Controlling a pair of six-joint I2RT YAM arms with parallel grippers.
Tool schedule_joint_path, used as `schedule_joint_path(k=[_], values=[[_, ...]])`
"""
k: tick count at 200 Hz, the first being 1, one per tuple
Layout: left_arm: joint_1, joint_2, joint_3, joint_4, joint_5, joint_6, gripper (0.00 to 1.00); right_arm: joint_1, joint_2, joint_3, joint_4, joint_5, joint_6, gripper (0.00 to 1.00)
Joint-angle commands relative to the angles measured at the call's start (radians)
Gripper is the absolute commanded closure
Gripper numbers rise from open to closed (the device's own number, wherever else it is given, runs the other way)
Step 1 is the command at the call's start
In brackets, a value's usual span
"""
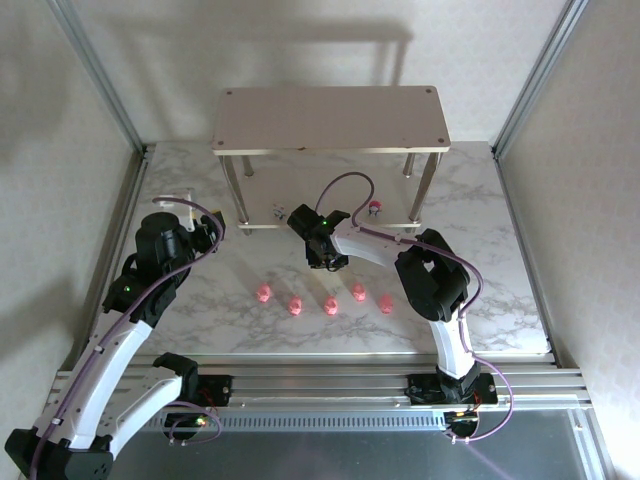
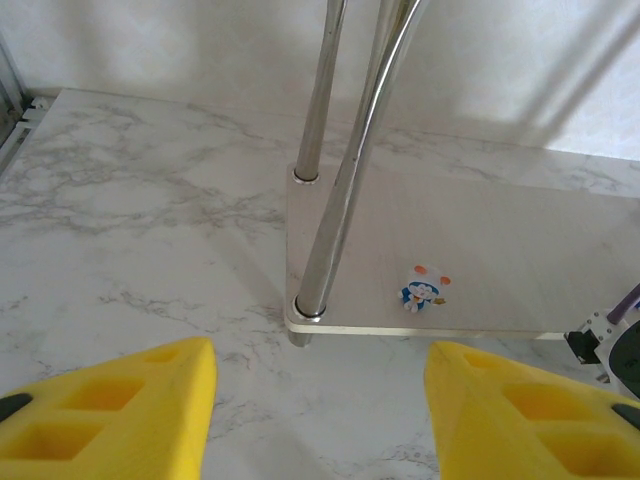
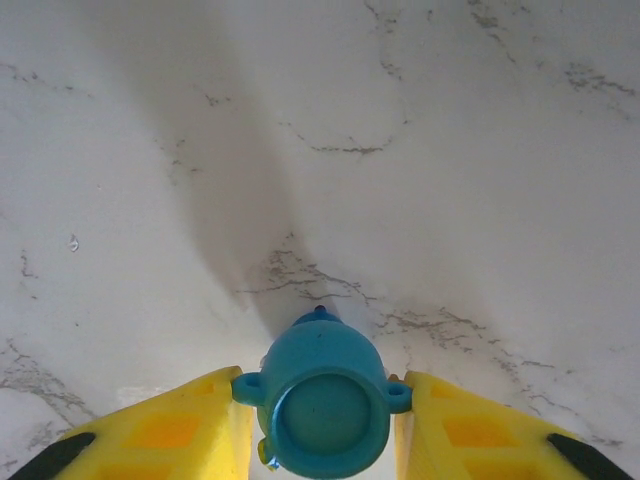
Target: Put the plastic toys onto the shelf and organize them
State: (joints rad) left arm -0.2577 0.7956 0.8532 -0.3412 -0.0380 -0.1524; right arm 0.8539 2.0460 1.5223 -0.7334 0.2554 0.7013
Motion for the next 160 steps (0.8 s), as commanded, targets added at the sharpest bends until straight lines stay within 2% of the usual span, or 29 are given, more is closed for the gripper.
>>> schedule_joint_path(k=[1, 48, 108, 160], values=[[0.014, 0.002, -0.011, 0.004, 0.015, 0.014, 0.43, 0.007, -0.001, -0.017, 0.02, 0.028, -0.025, 0.75], [0.014, 0.014, -0.002, 0.006, 0.029, 0.011, 0.43, 0.007, -0.054, -0.022, 0.001, 0.047, -0.058, 0.83], [0.016, 0.035, 0.016, 0.006, 0.053, -0.002, 0.44, 0.005, -0.133, 0.079, -0.142, 0.09, -0.14, 0.83], [0.018, 0.048, 0.026, 0.012, 0.086, -0.015, 0.45, -0.05, -0.092, 0.24, -0.224, 0.056, -0.229, 0.83]])
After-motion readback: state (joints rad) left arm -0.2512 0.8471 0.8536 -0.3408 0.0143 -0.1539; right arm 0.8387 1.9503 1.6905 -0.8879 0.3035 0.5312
